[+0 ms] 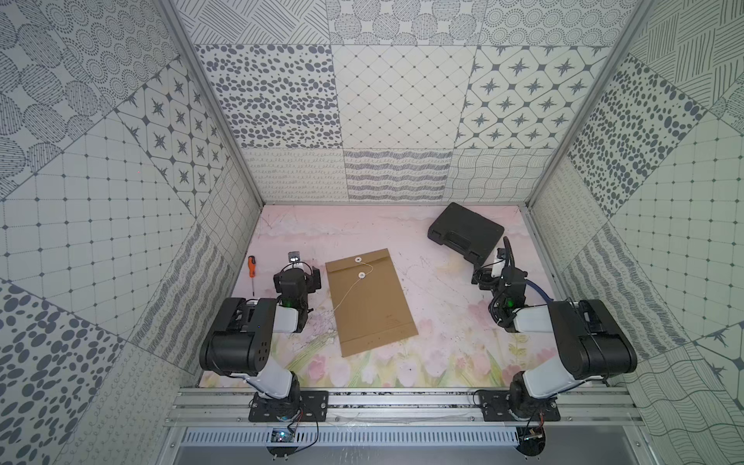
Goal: Close the mouth of the file bag
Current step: Pick up the file bag from the center of the board.
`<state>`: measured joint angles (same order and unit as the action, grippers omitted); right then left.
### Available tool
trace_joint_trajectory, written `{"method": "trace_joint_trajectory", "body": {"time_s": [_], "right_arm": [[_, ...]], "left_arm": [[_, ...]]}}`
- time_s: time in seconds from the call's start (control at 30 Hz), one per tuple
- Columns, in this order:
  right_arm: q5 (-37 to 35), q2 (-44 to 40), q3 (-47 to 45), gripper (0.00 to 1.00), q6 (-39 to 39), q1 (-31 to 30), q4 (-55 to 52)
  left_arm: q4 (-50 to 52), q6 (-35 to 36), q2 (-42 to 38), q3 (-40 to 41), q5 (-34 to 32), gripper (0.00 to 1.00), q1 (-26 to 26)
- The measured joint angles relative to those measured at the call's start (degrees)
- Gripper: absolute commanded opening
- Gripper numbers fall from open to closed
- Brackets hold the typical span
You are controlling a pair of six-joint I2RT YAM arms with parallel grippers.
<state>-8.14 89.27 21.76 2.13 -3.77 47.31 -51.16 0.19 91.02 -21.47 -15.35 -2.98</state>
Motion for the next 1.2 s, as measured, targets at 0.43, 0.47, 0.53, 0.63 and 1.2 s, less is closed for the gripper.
{"method": "trace_joint_trajectory", "body": {"time_s": [0.43,0.47,0.53,0.63,1.2], "right_arm": [[0.00,0.00,0.09,0.99,0.00,0.00,-0.09],[0.00,0.00,0.09,0.99,0.00,0.00,-0.09],[0.02,0.00,0.11,0.99,0.00,0.00,-0.11],[0.00,0.00,0.13,0.99,-0.02,0.00,-0.15],[-12.39,-13.97,15.91,0.99,4.37,-8.31,-29.40]], "left_arm": [[0.00,0.02,0.02,-0.02,0.52,0.99,0.00],[0.02,0.02,0.02,-0.02,0.52,0.98,0.00],[0.02,0.02,0.02,-0.04,0.57,0.98,0.00],[0.02,0.02,0.02,-0.04,0.63,0.99,0.02],[12.35,0.35,-13.07,-6.10,-5.53,0.98,-6.56]]}}
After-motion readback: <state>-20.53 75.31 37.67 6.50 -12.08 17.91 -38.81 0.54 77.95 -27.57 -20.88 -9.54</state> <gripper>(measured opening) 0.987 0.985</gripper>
